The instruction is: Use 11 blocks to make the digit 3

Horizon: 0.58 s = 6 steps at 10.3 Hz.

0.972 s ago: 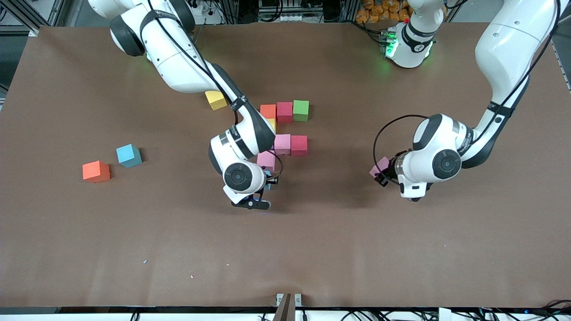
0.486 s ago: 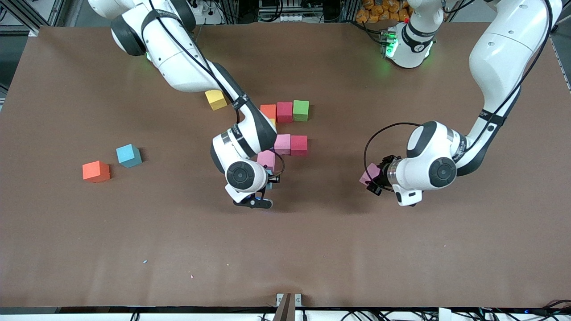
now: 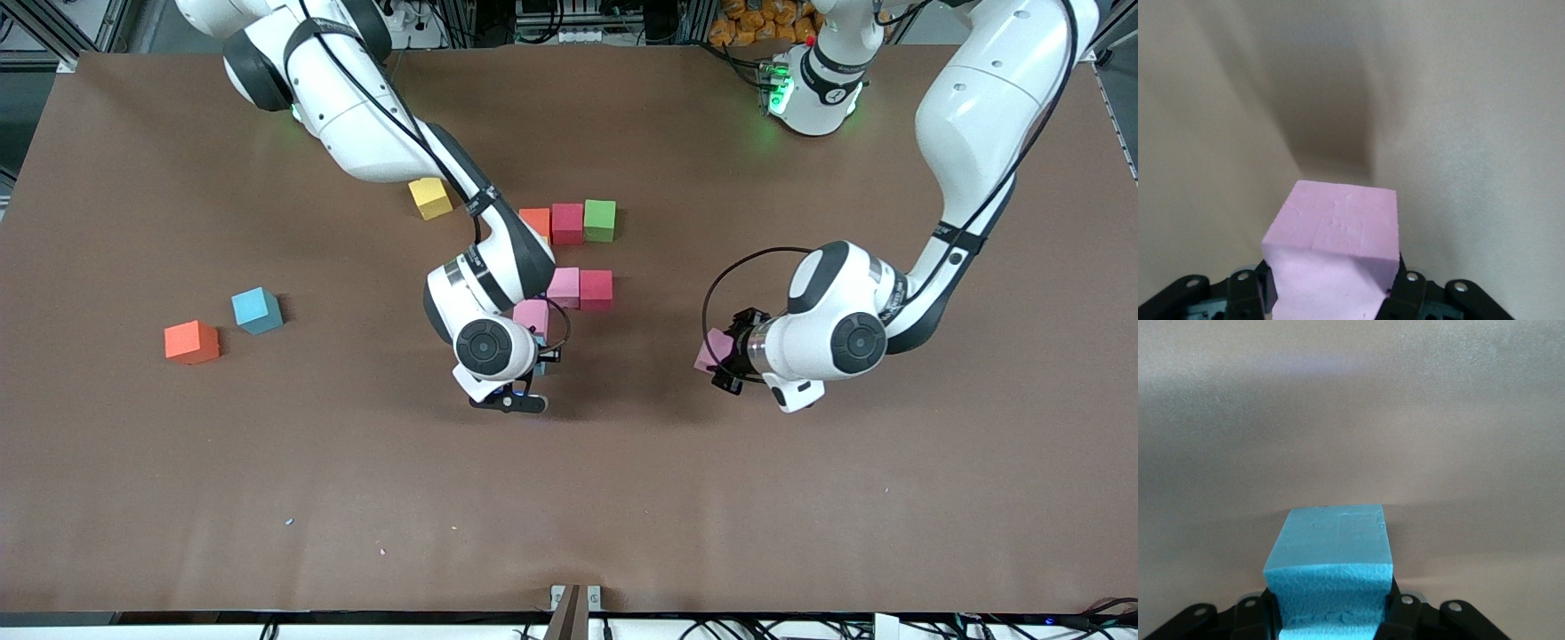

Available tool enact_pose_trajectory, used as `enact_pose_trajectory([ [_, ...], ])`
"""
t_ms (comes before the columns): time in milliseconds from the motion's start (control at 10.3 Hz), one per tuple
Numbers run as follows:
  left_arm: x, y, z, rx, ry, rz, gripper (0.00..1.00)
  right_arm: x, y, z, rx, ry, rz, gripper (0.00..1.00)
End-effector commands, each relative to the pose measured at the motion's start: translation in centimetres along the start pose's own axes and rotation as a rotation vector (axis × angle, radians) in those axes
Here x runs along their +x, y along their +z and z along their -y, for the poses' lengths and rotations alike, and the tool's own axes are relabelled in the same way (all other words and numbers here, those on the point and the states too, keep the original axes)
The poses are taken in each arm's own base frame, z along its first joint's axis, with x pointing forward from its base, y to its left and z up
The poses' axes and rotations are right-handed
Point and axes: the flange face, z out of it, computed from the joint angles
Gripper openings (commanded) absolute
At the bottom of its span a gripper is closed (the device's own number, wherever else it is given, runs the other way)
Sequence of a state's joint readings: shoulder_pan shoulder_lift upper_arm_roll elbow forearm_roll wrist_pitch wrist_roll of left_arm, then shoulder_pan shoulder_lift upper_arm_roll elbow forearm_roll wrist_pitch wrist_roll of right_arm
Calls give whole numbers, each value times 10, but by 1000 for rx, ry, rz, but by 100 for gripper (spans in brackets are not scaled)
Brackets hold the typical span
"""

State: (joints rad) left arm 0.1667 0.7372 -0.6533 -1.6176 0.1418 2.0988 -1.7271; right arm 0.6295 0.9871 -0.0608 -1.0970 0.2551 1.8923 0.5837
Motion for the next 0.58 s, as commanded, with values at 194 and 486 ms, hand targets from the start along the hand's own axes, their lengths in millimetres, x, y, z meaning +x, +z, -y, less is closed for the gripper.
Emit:
enact_pose_trajectory([
  [194,-25,12,-20,-11,-117,-21,3,0,15,-2,-12,5,22,0],
  [486,-37,22,-23,-23,-165,-10,3,1,18,-5,-10,28,30,0],
])
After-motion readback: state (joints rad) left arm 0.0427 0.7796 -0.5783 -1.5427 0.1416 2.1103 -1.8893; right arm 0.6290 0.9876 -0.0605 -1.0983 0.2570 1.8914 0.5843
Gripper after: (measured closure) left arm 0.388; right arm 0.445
